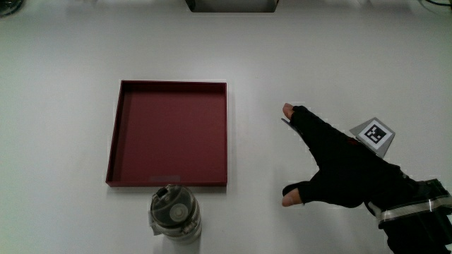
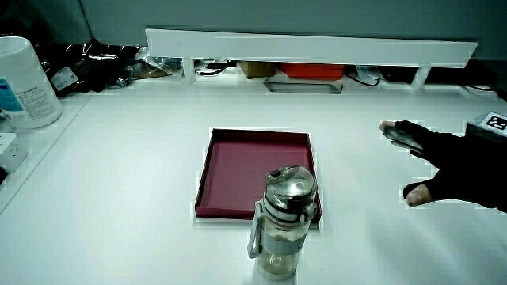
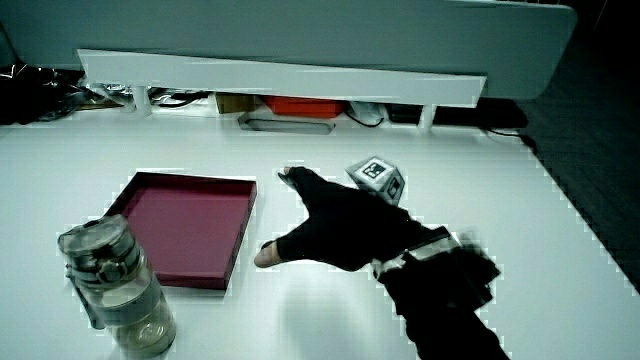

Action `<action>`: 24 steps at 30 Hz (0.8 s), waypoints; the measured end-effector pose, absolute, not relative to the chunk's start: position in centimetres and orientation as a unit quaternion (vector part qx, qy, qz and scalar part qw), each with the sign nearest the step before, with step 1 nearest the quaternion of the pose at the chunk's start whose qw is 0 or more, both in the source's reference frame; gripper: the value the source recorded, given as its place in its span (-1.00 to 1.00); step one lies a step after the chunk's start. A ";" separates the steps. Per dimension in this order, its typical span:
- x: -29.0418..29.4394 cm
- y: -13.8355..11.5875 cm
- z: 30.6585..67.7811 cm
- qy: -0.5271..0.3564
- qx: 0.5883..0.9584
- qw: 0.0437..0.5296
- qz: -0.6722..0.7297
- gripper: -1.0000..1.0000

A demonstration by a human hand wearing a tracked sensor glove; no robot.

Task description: Pick bottle

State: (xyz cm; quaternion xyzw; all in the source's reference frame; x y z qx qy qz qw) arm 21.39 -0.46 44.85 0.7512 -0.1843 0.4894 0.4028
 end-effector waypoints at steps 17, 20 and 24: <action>14.4 2.3 47.8 -0.201 0.673 0.488 0.518 0.00; 13.1 2.9 48.4 -0.217 0.658 0.491 0.528 0.00; 11.9 3.7 49.5 -0.230 0.657 0.503 0.513 0.00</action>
